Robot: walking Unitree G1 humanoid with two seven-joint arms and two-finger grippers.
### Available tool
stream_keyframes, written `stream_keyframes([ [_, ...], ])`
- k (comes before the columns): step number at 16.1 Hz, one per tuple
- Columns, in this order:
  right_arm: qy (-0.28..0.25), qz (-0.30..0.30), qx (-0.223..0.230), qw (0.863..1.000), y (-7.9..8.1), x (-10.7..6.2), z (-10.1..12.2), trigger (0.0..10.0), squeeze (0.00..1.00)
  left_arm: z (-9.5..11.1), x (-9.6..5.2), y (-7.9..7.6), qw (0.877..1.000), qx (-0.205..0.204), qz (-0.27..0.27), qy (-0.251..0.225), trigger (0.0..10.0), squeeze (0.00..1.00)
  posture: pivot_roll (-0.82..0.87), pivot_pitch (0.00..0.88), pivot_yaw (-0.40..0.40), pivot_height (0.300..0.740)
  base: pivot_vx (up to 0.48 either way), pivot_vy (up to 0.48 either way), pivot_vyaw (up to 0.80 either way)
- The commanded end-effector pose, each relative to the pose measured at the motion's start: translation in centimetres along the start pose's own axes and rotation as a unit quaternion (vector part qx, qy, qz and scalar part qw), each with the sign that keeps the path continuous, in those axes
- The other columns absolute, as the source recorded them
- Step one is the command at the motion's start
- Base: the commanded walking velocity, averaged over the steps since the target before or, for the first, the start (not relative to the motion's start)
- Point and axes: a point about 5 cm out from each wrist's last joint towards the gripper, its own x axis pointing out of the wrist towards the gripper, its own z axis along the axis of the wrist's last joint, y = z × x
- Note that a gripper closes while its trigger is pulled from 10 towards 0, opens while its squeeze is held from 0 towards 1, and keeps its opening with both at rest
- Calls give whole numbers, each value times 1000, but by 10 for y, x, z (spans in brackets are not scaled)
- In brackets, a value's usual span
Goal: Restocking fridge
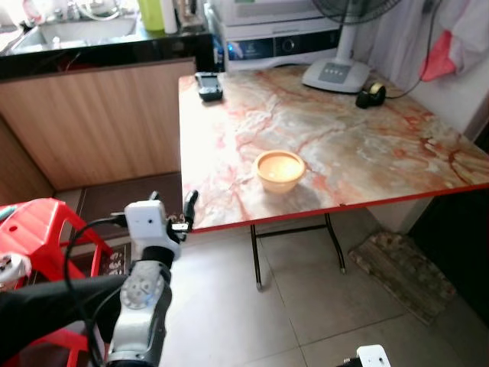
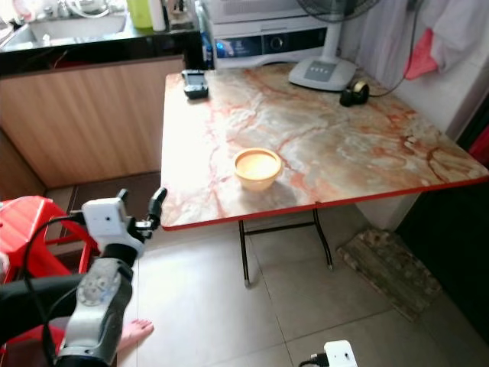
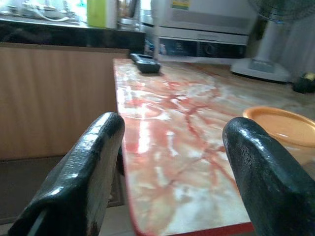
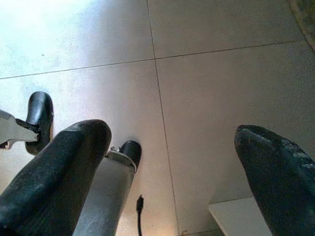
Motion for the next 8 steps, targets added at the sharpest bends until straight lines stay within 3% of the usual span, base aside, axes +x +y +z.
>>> stream_keyframes([
  [1,-1,0,7,1000,1,0,-1,10000,0,1,4,-2,1000,-1,-7,3,10000,0,-26,0,30,740,289,0,0],
  [6,3,-1,10,1000,2,0,-2,10000,0,5,8,-3,1000,4,-15,5,10000,0,-6,0,29,740,329,0,0],
  [8,3,2,7,1000,1,0,-1,10000,0,5,7,-1,1000,6,-12,4,10000,0,-3,0,27,740,345,0,-800],
])
